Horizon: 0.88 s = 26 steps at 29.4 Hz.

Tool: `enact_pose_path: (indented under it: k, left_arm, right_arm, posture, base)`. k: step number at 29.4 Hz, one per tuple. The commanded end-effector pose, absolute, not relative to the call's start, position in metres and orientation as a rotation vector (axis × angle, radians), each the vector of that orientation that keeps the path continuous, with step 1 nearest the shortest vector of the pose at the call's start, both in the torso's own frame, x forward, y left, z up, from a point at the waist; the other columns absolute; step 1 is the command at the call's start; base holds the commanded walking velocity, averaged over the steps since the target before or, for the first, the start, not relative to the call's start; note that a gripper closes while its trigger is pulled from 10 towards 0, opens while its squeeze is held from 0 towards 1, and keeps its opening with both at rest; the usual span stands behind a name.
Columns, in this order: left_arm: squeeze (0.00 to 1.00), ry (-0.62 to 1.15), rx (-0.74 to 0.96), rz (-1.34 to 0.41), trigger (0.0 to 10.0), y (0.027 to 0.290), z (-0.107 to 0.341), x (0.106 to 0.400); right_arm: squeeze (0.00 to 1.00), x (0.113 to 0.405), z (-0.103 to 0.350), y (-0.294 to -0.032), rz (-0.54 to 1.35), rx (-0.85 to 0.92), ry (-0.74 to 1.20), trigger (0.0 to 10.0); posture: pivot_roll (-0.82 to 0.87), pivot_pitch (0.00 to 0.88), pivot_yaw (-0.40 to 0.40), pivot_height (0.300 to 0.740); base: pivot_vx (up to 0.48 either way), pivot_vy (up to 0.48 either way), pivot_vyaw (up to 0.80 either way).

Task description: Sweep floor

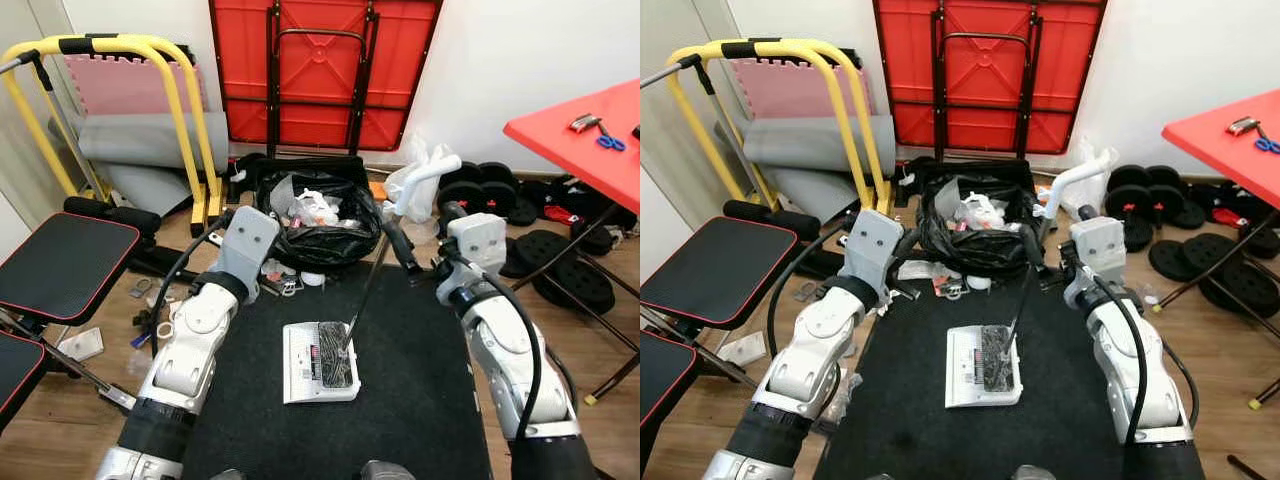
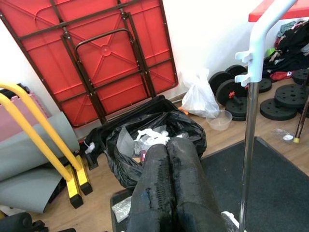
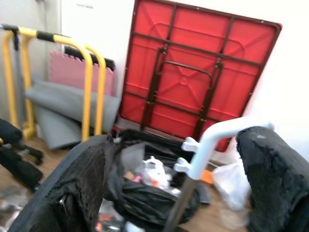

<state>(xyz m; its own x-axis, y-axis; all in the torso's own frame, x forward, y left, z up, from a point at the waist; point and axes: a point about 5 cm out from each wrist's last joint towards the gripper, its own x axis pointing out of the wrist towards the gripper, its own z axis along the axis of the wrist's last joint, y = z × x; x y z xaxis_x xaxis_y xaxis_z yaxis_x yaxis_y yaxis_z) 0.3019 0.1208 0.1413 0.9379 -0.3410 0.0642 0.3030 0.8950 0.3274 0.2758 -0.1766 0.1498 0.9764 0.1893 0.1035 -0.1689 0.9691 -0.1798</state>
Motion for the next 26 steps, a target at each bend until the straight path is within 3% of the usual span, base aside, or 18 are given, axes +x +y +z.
enact_pose_path:
  k: [1, 6, 26]
  left_arm:
    - [0.00, -0.145, 0.336, -0.329, 10.0, 0.119, 0.145, 0.303]
    - [0.00, -0.156, 0.329, -0.339, 10.0, 0.117, 0.147, 0.302]
    - [0.00, -0.074, 0.194, -0.455, 10.0, 0.110, 0.135, 0.291]
  right_arm:
    - [0.00, 0.278, 0.146, -0.178, 0.175, -0.210, -0.089, 10.0]
    - [0.00, 0.275, 0.142, -0.172, 0.260, -0.183, -0.065, 10.0]
    - [0.00, 0.273, 0.141, -0.170, 0.264, -0.136, -0.063, 10.0]
  posture:
    - [-0.21, 0.015, -0.113, 0.740]
    - [-0.21, 0.016, -0.115, 0.740]
    - [-0.21, 0.012, -0.112, 0.740]
  base:
    - [0.000, 0.000, 0.00]
    - [0.000, 0.000, 0.00]
    - [0.000, 0.000, 0.00]
